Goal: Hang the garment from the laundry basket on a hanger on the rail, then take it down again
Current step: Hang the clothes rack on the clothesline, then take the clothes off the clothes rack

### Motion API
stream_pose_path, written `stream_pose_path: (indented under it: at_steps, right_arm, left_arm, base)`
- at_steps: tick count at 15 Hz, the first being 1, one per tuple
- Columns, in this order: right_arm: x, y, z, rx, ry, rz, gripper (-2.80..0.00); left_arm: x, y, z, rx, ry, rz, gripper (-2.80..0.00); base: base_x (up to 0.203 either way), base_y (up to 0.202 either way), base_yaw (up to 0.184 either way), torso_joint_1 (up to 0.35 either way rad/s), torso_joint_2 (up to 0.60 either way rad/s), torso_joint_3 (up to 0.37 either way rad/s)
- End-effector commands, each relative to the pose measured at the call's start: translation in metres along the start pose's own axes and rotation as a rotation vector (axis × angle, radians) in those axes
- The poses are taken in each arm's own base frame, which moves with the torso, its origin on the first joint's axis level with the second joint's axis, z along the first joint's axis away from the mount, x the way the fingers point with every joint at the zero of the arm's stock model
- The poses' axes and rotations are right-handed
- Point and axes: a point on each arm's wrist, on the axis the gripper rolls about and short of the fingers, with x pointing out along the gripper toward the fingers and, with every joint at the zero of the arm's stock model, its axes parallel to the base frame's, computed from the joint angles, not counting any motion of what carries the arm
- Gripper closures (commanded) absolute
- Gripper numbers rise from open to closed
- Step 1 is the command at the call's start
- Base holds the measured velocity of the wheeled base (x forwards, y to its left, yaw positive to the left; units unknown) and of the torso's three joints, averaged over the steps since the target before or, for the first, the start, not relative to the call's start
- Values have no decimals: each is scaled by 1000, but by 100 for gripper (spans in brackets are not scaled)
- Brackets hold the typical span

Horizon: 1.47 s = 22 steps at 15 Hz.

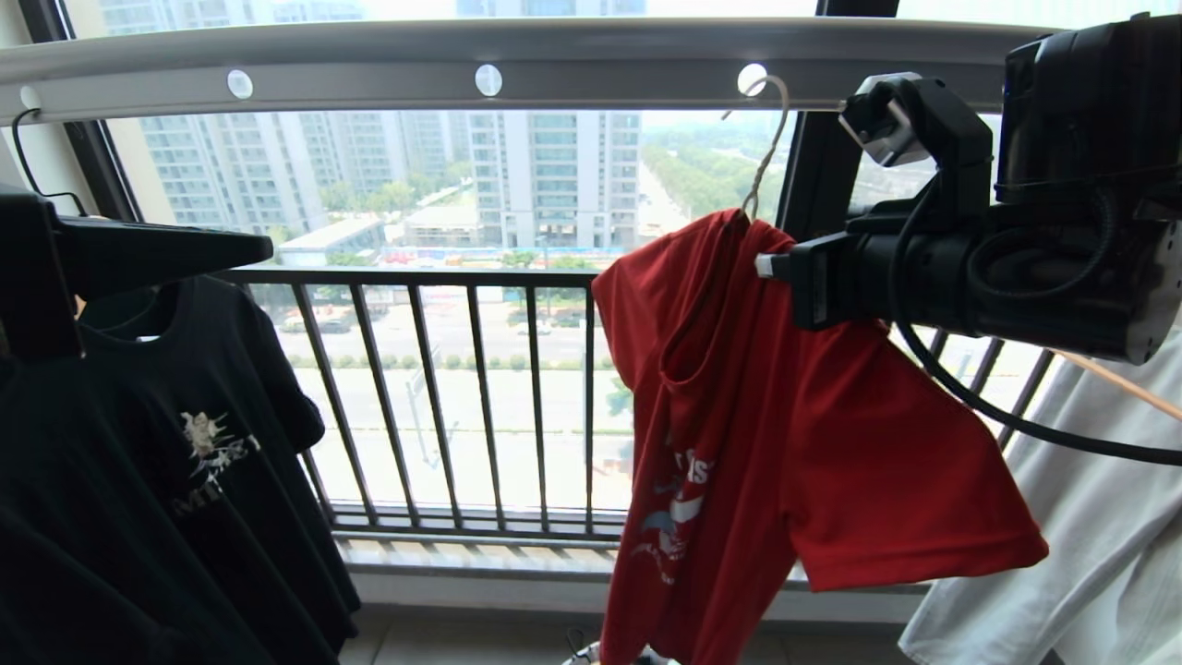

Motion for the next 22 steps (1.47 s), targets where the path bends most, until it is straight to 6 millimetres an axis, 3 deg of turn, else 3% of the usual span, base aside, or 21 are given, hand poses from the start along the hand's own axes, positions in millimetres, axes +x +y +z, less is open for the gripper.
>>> stream_pose_path:
  at_steps: [1,2,7,11,13,14,19,22]
  right_arm:
    - [-1,0,1,0,-2,1,0]
    - [-1,0,1,0,-5,1,-280]
    - [-16,-2,5,-1,-27,-2,-280]
    - [-53,-5,8,5,-77,-2,-280]
    - [-83,-8,8,12,-116,-3,-280]
    - [-97,-11,8,16,-139,-7,0]
    - [-165,-24,7,45,-271,-21,0]
    - [-197,-33,-1,52,-259,-64,0]
  left_arm:
    - [0,0,0,-1,1,-2,0]
    - [0,0,0,-1,1,-2,0]
    - [-1,1,0,-3,-1,10,0]
    - [5,3,-1,0,14,9,0]
    - [10,5,-3,24,33,4,0]
    - [10,5,-4,24,38,1,0]
    - [-10,-11,-8,42,3,-94,0]
    - [-36,-18,-33,2,33,-136,0]
  base:
    - [0,0,0,0,0,0]
    - [0,0,0,0,0,0]
    - [0,0,0,0,0,0]
    - [0,0,0,0,0,0]
    - [0,0,0,0,0,0]
    - [0,0,0,0,0,0]
    - [0,0,0,0,0,0]
    - [0,0,0,0,0,0]
